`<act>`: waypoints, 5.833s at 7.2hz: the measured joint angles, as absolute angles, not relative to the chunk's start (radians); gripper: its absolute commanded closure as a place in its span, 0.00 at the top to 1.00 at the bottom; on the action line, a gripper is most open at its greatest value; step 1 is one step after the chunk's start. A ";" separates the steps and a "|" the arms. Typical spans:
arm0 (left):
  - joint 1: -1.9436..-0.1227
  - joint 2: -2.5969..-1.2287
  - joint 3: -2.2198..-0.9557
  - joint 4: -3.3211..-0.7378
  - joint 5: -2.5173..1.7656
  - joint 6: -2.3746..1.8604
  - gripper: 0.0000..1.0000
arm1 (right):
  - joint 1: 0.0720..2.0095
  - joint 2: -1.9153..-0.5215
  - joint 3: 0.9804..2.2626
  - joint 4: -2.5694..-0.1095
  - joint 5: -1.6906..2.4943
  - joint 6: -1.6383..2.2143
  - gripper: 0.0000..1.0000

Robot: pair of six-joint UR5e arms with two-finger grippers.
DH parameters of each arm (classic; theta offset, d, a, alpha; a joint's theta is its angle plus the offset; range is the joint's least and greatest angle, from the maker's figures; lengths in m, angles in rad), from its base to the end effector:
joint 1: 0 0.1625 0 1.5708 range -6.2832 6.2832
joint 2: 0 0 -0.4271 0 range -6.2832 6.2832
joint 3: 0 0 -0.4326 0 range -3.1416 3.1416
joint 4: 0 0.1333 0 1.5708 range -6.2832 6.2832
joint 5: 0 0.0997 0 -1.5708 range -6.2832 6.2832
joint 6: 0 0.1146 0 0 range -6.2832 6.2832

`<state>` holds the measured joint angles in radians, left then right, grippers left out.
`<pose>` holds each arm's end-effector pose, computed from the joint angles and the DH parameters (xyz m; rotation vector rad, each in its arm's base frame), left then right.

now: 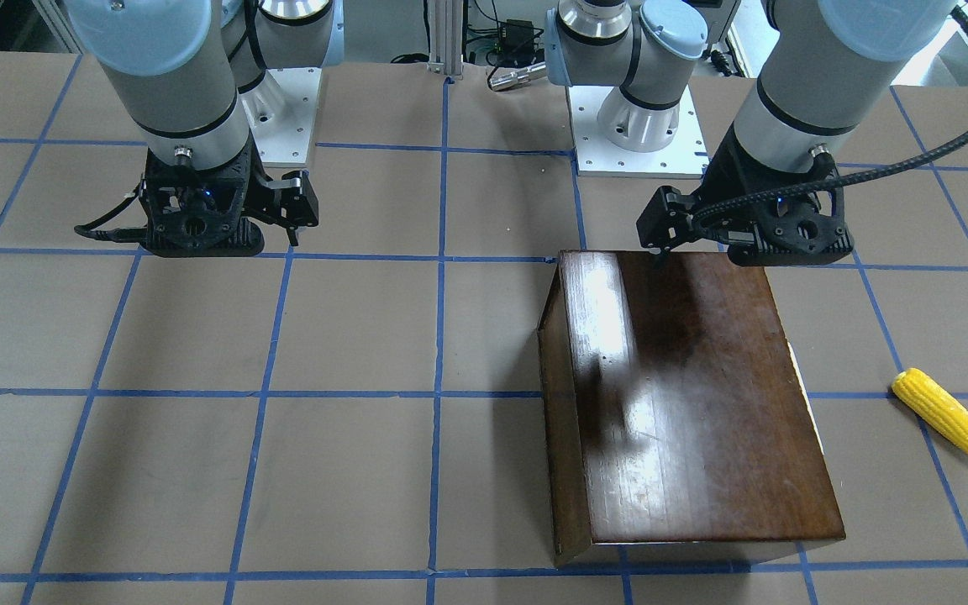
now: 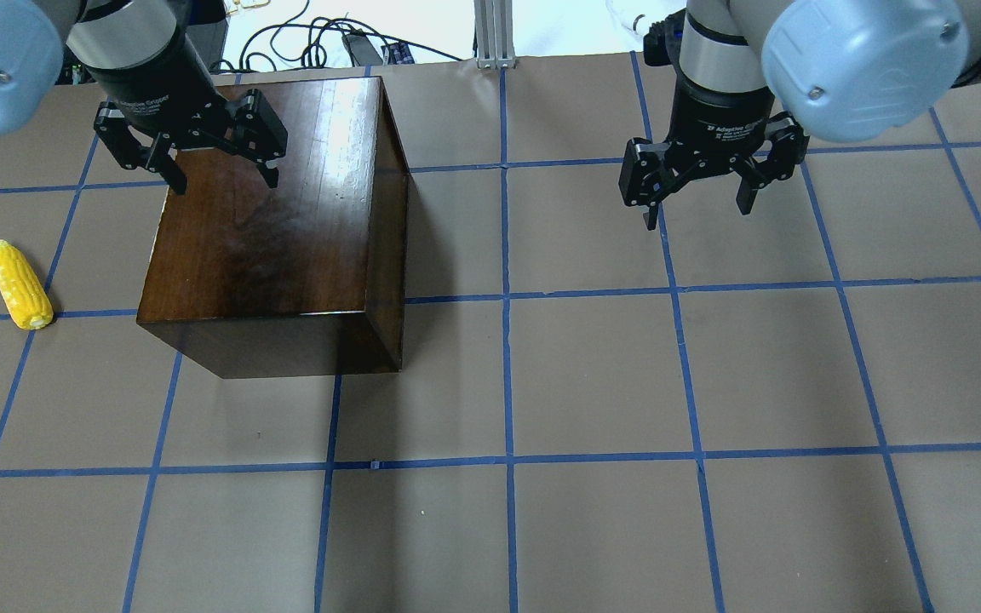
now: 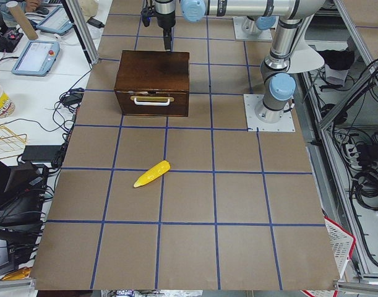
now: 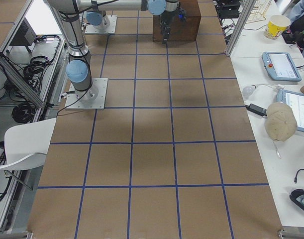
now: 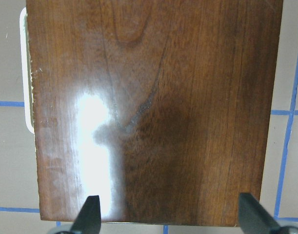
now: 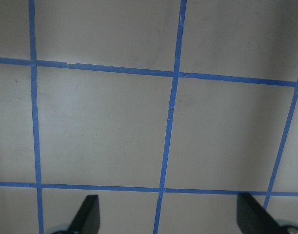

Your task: Open drawer and put corn inside

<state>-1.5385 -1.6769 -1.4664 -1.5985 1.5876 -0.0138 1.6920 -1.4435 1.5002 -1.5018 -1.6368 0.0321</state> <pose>-0.1128 -0.5781 0.4690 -0.0716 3.1239 0.0462 0.1938 -0.5513 0.4357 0.1427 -3.0574 -0.1843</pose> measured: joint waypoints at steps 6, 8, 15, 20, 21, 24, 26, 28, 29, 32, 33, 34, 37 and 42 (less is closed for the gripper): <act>-1.539 -1.676 -1.468 -1.598 1.594 -0.010 1.00 | 1.692 -1.443 1.501 -1.502 -1.637 0.031 1.00; -1.538 -1.677 -1.468 -1.596 1.598 -0.008 1.00 | 1.692 -1.443 1.500 -1.502 -1.637 0.032 1.00; -1.531 -1.683 -1.468 -1.593 1.601 -0.001 1.00 | 1.692 -1.443 1.500 -1.502 -1.637 0.032 1.00; -1.532 -1.679 -1.467 -1.593 1.590 0.003 1.00 | 1.692 -1.443 1.502 -1.502 -1.637 0.031 1.00; -1.535 -1.674 -1.467 -1.596 1.590 -0.001 1.00 | 1.692 -1.443 1.502 -1.502 -1.637 0.031 1.00; -1.537 -1.678 -1.464 -1.601 1.593 -0.011 1.00 | 1.692 -1.443 1.502 -1.502 -1.637 0.031 1.00; -1.534 -1.681 -1.465 -1.601 1.590 -0.002 1.00 | 1.692 -1.443 1.502 -1.502 -1.637 0.031 1.00; -1.521 -1.684 -1.464 -1.597 1.592 0.003 1.00 | 1.692 -1.444 1.502 -1.502 -1.638 0.031 1.00; -1.502 -1.686 -1.459 -1.592 1.591 0.007 1.00 | 1.692 -1.444 1.502 -1.502 -1.637 0.031 1.00; -1.378 -1.688 -1.440 -1.569 1.588 0.048 1.00 | 1.692 -1.443 1.502 -1.502 -1.638 0.031 1.00; -1.330 -1.692 -1.433 -1.548 1.585 0.118 1.00 | 1.692 -1.443 1.502 -1.502 -1.638 0.031 1.00; -1.276 -1.699 -1.429 -1.532 1.558 0.205 1.00 | 1.692 -1.443 1.502 -1.502 -1.638 0.031 1.00; -1.100 -1.748 -1.430 -1.503 1.449 0.446 1.00 | 1.692 -1.443 1.502 -1.502 -1.638 0.031 1.00; -1.022 -1.897 -1.454 -1.458 1.295 0.615 1.00 | 1.692 -1.443 1.502 -1.502 -1.638 0.031 1.00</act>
<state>-1.0222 -1.8967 -1.4537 -1.4584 1.2952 0.6150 1.6920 -1.4435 1.5018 -1.5018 -1.6383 0.0307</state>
